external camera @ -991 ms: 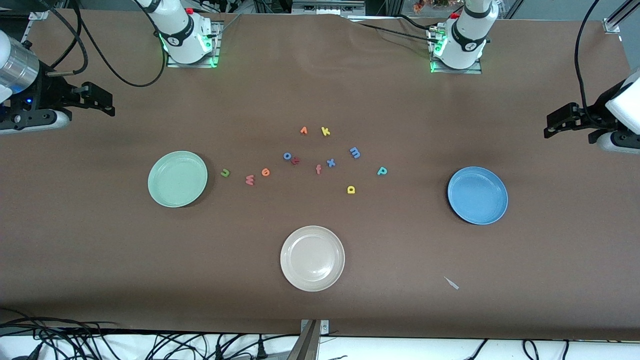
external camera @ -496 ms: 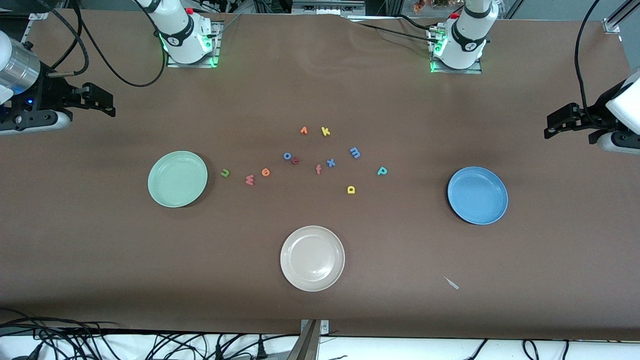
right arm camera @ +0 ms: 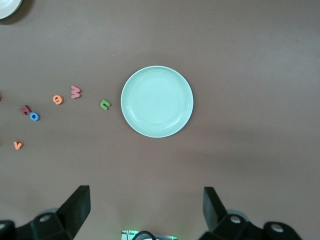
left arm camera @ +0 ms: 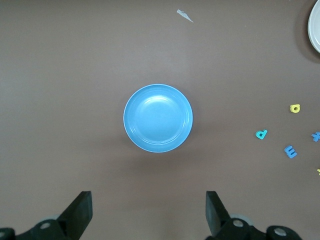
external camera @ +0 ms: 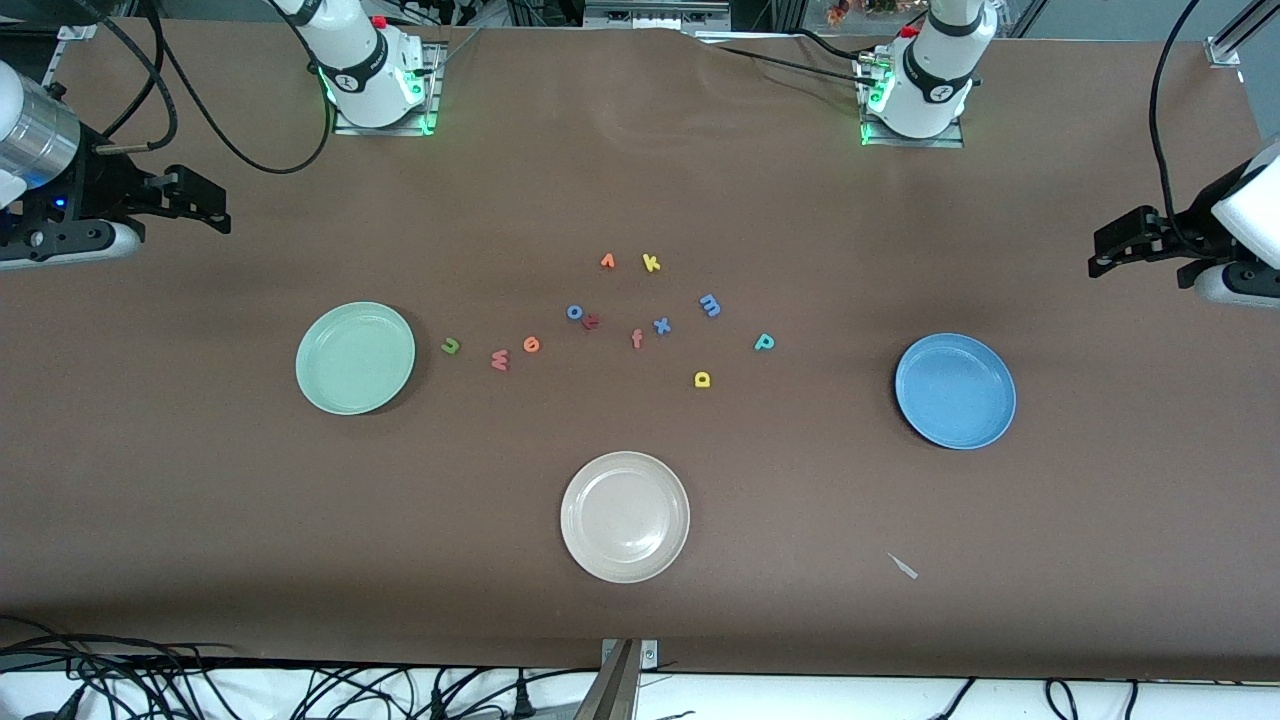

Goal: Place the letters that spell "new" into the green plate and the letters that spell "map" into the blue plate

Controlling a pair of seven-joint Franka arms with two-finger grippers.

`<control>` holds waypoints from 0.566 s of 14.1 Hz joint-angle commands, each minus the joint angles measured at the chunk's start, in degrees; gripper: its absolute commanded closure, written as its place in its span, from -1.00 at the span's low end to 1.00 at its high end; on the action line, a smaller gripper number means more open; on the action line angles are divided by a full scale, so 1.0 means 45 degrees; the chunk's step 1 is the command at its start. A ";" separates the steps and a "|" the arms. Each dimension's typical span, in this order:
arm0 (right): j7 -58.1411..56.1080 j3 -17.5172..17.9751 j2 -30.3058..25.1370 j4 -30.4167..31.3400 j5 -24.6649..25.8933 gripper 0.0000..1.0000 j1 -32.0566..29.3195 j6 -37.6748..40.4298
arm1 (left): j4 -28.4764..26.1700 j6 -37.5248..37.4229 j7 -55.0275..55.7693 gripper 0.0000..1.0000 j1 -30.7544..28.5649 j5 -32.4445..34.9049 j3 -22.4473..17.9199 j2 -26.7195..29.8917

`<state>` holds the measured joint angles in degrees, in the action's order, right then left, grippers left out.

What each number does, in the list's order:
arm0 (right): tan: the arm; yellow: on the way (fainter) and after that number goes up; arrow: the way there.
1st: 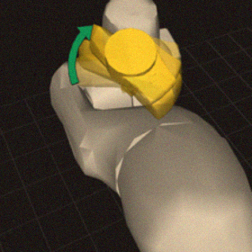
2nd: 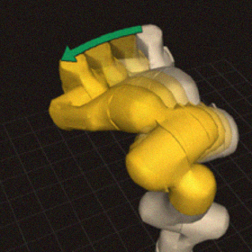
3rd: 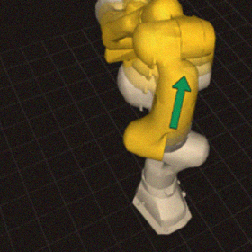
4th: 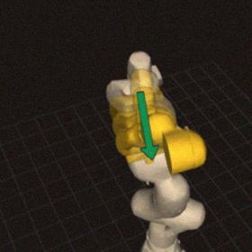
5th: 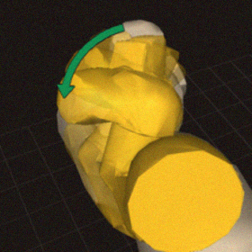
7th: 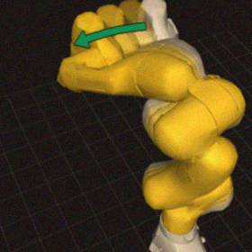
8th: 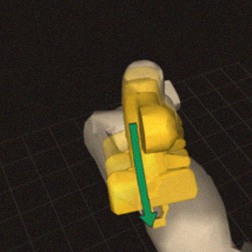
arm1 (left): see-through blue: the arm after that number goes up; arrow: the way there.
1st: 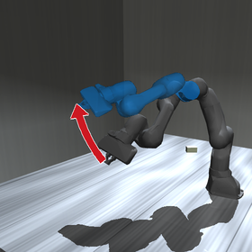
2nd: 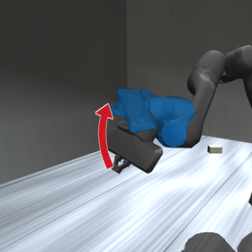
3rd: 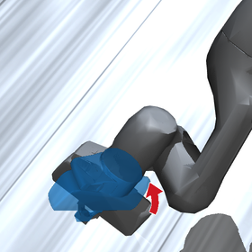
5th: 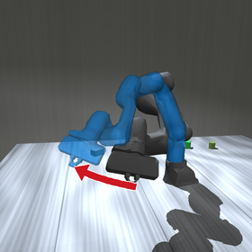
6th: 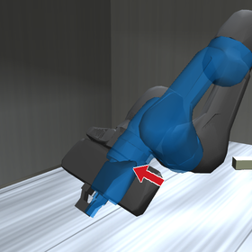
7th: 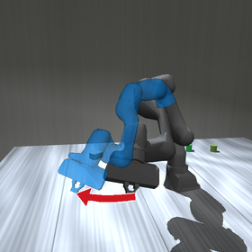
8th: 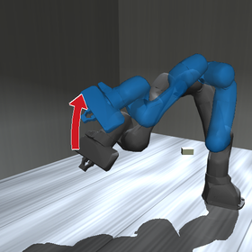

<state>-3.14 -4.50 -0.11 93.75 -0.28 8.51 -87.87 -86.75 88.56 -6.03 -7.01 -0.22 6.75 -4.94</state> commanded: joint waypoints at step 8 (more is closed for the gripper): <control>0.0113 0.0024 -0.0522 0.0592 0.0180 -0.99 0.0043 -0.0142 | -0.0059 0.0066 -0.0358 -1.00 -0.0043 0.0068 -0.0016 0.0102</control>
<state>-3.14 -4.51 -0.43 94.44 -0.28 8.51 -87.86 -86.75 88.56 -6.03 -7.01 -0.22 6.75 -4.94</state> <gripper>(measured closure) 0.000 0.000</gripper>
